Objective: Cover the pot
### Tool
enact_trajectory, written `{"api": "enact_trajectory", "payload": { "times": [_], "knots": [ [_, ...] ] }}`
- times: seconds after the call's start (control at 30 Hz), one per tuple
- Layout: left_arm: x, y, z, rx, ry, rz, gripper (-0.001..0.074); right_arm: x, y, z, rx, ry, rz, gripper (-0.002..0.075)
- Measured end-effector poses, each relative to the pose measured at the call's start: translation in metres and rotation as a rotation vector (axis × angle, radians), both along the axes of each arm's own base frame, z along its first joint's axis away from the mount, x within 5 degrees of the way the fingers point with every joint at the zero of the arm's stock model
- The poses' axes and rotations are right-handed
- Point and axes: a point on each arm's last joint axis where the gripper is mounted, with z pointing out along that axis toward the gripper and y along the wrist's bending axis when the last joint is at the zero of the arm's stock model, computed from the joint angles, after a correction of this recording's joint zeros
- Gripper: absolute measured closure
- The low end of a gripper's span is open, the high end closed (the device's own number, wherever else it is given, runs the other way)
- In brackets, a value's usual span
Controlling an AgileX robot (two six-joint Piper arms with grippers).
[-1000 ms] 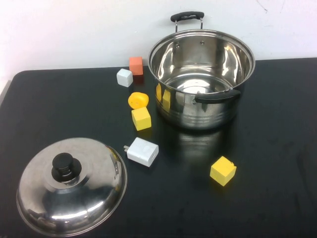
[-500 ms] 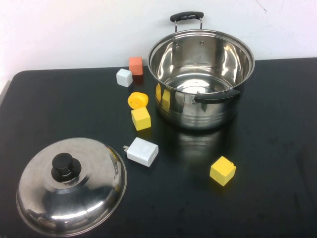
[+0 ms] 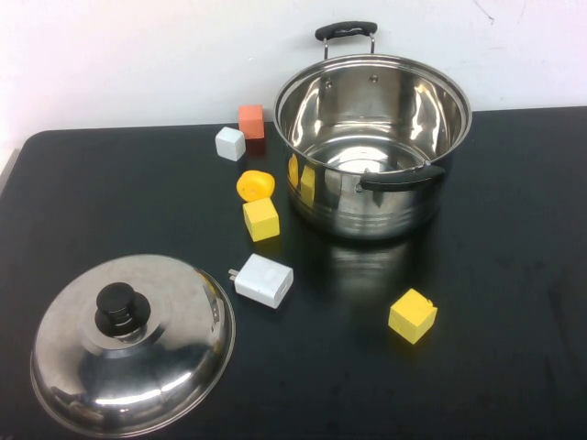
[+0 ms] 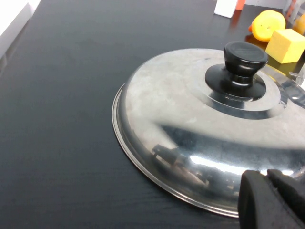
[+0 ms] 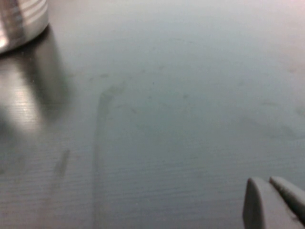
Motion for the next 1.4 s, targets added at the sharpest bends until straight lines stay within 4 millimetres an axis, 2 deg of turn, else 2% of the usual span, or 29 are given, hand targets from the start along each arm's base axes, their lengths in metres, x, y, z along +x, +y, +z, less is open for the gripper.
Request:
{"api": "enact_trajectory", "payload": {
  "times": [0.6,0.73,1.13,1.4],
  "knots": [
    [0.0,0.0,0.0,0.0,0.0,0.0,0.0736,0.0,0.0,0.0,-0.002,0.0,0.001,0.0728],
    [0.001,0.0,0.004,-0.005,-0.043,0.003,0.0736,0.0,0.0,0.0,-0.002,0.0,0.001,0.0728],
    [0.001,0.004,0.046,-0.071,-0.511,0.043,0.0736,0.0,0.0,0.0,-0.019,0.002,0.007,0.0728],
    [-0.005,0.009,0.064,-0.164,-0.714,0.085,0.0736,0.0,0.0,0.0,-0.019,0.002,0.007,0.0728]
  ]
}}
